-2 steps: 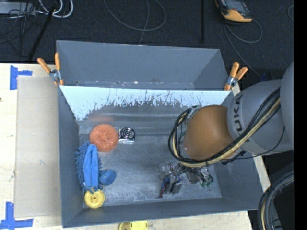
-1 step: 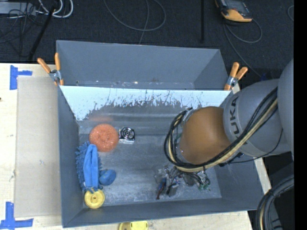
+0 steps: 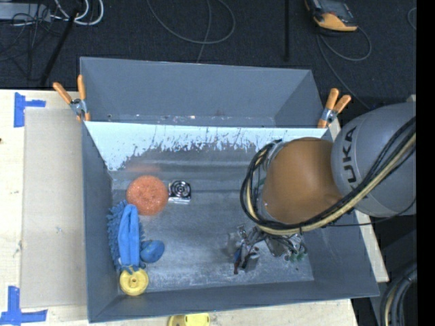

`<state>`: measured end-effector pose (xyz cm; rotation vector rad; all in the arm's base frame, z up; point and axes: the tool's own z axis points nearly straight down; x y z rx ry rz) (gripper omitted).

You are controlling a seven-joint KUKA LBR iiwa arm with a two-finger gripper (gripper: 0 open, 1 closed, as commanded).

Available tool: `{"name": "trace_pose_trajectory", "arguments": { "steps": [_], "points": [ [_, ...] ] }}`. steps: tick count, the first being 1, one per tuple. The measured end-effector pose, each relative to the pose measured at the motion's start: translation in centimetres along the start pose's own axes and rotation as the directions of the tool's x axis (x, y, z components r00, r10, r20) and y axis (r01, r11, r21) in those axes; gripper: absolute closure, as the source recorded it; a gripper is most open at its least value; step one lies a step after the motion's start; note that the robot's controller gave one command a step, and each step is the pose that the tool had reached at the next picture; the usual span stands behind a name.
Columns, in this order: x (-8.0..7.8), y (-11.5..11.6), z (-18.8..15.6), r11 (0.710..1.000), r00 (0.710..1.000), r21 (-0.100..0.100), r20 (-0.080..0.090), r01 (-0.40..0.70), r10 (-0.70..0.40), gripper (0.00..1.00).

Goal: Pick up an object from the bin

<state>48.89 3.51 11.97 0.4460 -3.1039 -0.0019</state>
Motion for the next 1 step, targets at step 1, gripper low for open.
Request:
{"name": "trace_pose_trajectory", "arguments": {
  "steps": [1],
  "points": [
    [-1.63, -0.57, -11.4, 1.0, 1.0, 0.001, 0.006, 0.001, -0.001, 1.0]
  ]
}}
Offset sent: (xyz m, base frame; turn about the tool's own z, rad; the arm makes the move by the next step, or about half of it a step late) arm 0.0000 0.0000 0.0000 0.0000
